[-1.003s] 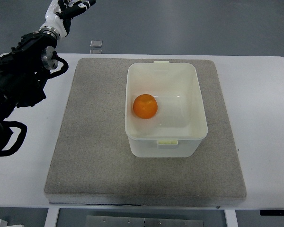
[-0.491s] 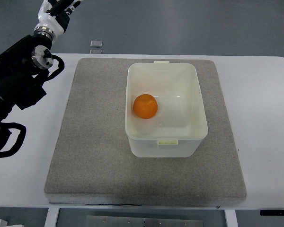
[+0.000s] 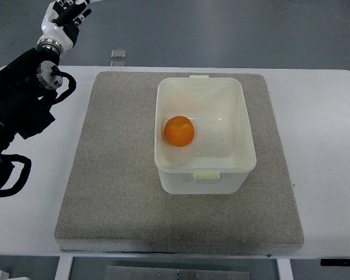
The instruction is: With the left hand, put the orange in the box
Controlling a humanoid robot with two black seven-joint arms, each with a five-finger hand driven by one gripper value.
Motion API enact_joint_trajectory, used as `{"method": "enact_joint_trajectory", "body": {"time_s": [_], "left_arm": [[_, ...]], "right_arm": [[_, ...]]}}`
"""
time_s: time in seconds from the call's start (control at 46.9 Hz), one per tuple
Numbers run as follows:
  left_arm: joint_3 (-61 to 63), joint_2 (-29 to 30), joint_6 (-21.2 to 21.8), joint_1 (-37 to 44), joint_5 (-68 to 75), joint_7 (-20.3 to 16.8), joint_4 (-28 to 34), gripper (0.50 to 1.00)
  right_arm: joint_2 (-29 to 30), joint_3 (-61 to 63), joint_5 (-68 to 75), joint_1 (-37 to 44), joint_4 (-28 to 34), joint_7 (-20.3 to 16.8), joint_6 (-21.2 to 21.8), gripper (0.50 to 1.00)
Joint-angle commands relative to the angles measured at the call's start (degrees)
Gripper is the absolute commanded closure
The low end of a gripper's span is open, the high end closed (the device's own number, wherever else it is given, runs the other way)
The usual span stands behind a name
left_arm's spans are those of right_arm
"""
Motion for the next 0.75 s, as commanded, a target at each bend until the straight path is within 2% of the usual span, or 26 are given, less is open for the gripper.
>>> {"method": "enact_joint_trajectory", "body": {"time_s": [0.0,0.726], "left_arm": [[0.15,0.15,0.42,0.08,0.16,0.01,-0.05,0.510],[0.07,-0.55,0.68,1.22,0.25,0.01,-0.58,0.510]], "right_arm": [[0.00,0.00,0.00,0.00,0.00,0.00,0.00,0.556],[0.00,-0.09,0.09,0.00,0.00,0.00,0.00,0.556]]}}
